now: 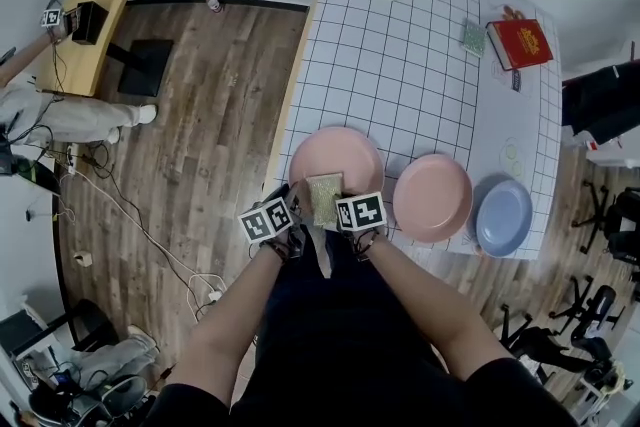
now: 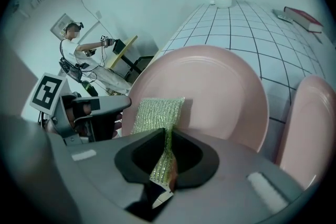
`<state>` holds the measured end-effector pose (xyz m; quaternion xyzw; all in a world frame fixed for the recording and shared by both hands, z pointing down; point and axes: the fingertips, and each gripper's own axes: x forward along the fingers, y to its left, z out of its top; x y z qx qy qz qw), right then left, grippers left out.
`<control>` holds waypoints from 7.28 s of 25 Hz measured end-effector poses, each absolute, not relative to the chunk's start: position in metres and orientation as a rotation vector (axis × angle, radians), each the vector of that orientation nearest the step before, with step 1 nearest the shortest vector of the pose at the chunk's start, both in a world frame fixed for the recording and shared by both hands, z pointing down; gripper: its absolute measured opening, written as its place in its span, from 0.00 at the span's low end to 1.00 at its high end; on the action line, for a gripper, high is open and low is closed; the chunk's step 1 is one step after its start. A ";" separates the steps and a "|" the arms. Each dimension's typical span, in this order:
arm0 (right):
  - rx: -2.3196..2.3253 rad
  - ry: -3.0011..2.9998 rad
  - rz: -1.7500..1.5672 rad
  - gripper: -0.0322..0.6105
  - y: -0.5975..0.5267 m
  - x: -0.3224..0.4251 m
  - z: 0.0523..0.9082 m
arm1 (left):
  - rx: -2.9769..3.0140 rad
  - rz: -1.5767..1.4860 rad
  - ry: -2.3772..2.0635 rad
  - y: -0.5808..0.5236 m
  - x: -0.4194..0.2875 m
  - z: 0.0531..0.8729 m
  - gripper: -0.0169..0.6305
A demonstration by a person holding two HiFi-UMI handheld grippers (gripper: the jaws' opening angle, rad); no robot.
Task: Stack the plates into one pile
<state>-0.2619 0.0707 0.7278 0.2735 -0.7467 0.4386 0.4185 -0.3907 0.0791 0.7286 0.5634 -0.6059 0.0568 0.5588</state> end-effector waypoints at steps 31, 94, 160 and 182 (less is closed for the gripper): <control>1.214 -2.351 0.585 0.13 0.048 -0.195 0.509 | 2.055 0.277 -1.806 0.087 -0.397 0.477 0.02; 1.681 -2.431 0.425 0.13 0.227 0.066 0.389 | 2.414 0.096 -1.576 0.204 -0.117 0.366 0.02; 1.283 -2.328 0.551 0.13 -0.037 0.014 0.568 | 1.639 0.460 -1.305 0.044 -0.131 0.653 0.17; 0.900 -2.275 0.597 0.13 -0.028 -0.071 0.695 | 1.470 0.604 -1.260 0.080 -0.114 0.739 0.17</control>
